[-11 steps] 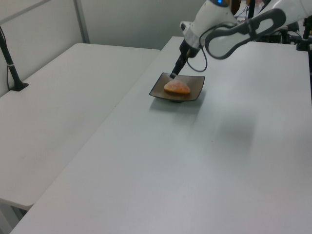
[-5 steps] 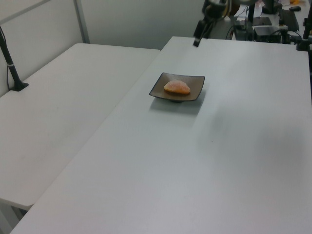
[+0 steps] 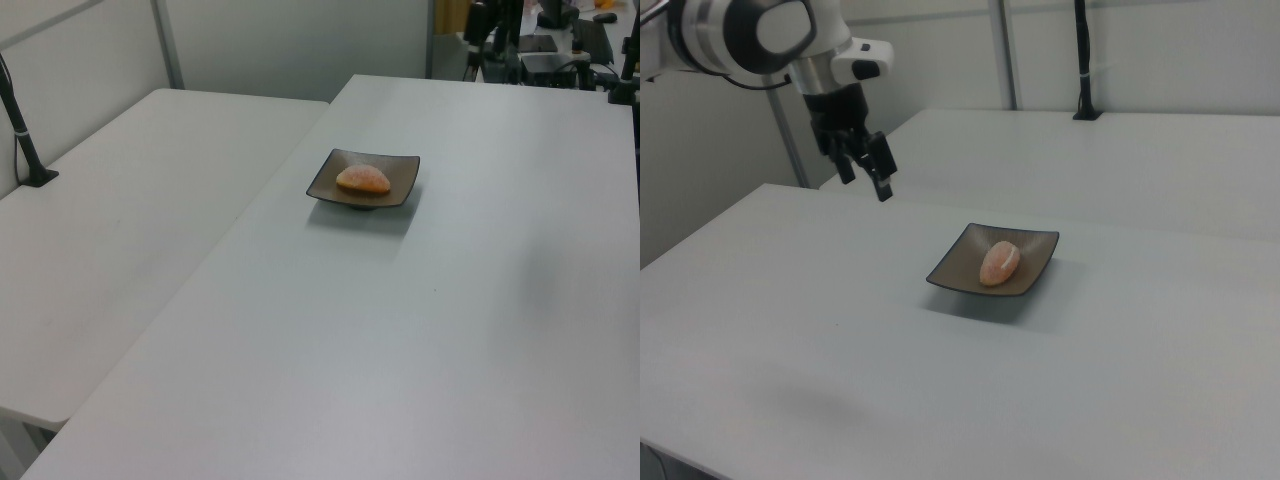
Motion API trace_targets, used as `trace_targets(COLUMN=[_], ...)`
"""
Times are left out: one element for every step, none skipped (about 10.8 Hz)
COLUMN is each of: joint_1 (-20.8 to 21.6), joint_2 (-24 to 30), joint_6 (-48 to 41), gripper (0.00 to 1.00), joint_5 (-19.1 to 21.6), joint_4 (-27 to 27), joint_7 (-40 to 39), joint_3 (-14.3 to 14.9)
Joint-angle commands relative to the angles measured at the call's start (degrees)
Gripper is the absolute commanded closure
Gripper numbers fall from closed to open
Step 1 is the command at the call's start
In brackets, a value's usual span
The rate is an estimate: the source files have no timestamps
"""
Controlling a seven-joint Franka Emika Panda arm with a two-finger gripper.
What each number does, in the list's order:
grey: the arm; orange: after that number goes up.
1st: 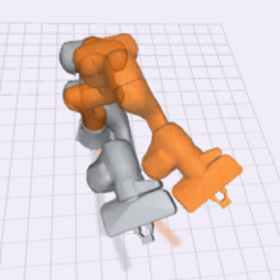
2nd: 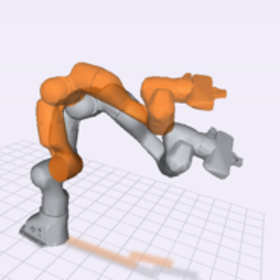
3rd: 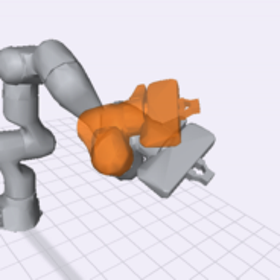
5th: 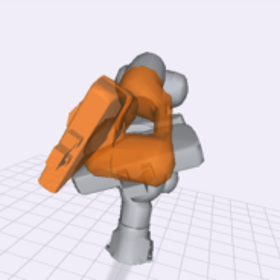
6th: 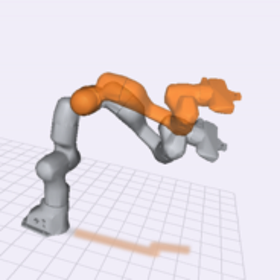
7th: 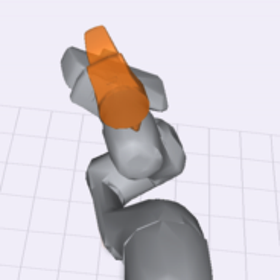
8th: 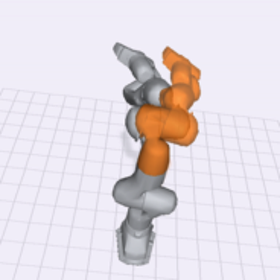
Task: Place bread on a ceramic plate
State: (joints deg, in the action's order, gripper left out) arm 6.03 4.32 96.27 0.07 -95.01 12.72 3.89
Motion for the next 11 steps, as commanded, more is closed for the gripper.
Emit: trace_targets(joint_1=[0.6, 0.3, 0.2, 0.0, 0.0, 0.0, 0.0, -0.1, -0.9, -1.3, -1.3], joint_2=[3.7, 3.7, 3.5, 2.8, 2.3, 2.0, 1.2, 0.7, -0.2, -0.7, -1.1], joint_6=[-5.6, -5.6, -5.1, -4.3, -2.9, -1.3, 0.1, 1.8, 4.7, 6.5, 6.6], gripper=[0.0, 0.0, 0.0, 0.0, 0.0, 0.0, 0.0, 0.0, 0.0, 0.0, 0.0], joint_5=[0.3, 0.3, 0.3, 0.3, 0.3, 0.3, 0.3, 0.3, 0.3, 0.4, 0.4], joint_4=[-2.5, -2.6, -2.9, -2.8, -2.8, -2.9, -2.8, -2.8, -2.7, -2.5, -2.7], joint_7=[1.4, 1.3, 0.4, -1.4, -3.8, -6.2, -8.7, -11.1, -13.7, -16.2, -16.8], joint_3=[-1.2, -1.5, -1.7, -1.9, -2.0, -2.0, -2.0, -2.0, -2.0, -2.0, -2.0])
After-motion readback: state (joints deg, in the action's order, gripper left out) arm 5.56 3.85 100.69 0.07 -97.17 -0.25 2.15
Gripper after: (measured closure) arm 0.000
